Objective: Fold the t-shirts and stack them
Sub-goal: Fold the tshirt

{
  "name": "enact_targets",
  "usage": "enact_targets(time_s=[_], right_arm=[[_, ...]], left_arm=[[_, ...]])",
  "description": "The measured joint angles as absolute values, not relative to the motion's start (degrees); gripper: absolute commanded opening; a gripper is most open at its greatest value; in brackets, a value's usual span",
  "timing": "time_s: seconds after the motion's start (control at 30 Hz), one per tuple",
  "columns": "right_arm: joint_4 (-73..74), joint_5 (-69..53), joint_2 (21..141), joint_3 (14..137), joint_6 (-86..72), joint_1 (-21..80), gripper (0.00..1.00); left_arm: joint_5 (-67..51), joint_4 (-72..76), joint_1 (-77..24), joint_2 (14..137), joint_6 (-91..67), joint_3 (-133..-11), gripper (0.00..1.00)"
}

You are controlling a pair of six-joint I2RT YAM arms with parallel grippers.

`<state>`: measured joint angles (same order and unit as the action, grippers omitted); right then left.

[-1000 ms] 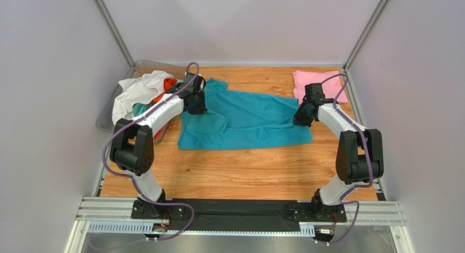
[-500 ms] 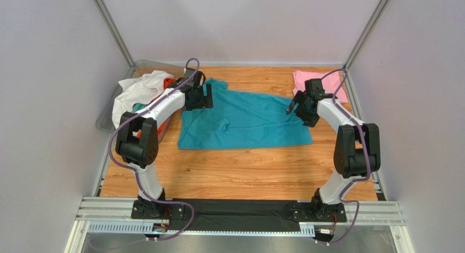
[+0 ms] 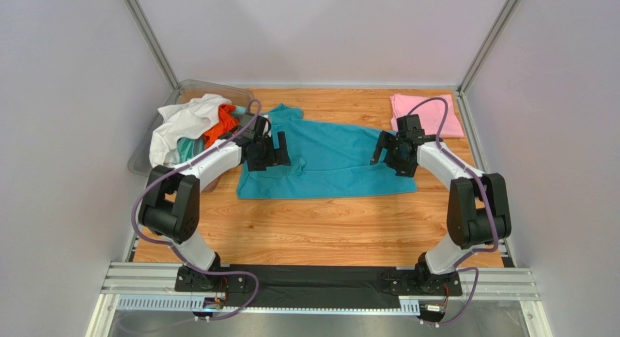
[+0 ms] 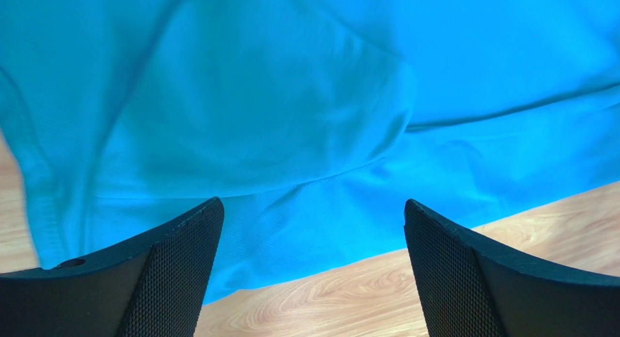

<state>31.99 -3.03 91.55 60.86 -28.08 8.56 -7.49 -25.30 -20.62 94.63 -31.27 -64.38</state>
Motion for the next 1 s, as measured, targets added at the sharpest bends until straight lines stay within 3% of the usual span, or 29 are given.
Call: enact_targets(time_s=[0.2,0.37,0.73,1.0], right_arm=[[30.39,-4.49,96.62,57.80,-26.83,9.58,1.00],[26.76,-4.80,92.53,52.40,-26.65,10.39,1.00],[36.51,-5.91,69.78,34.72,-31.90,15.70,1.00],[47.53,-4.67,58.61,38.57,-33.65,17.12,1.00]], left_arm=[[-9.85,-24.29,-20.75,98.72,-32.40,-61.73,1.00],[-10.63,-21.47,-20.75,95.68,-33.50,-55.46,1.00],[-11.35,-24.18,-22.94,69.30,-38.17,-32.36,1.00],[-8.95,-36.21,-24.62,54.06,-39.57,-32.73,1.00]])
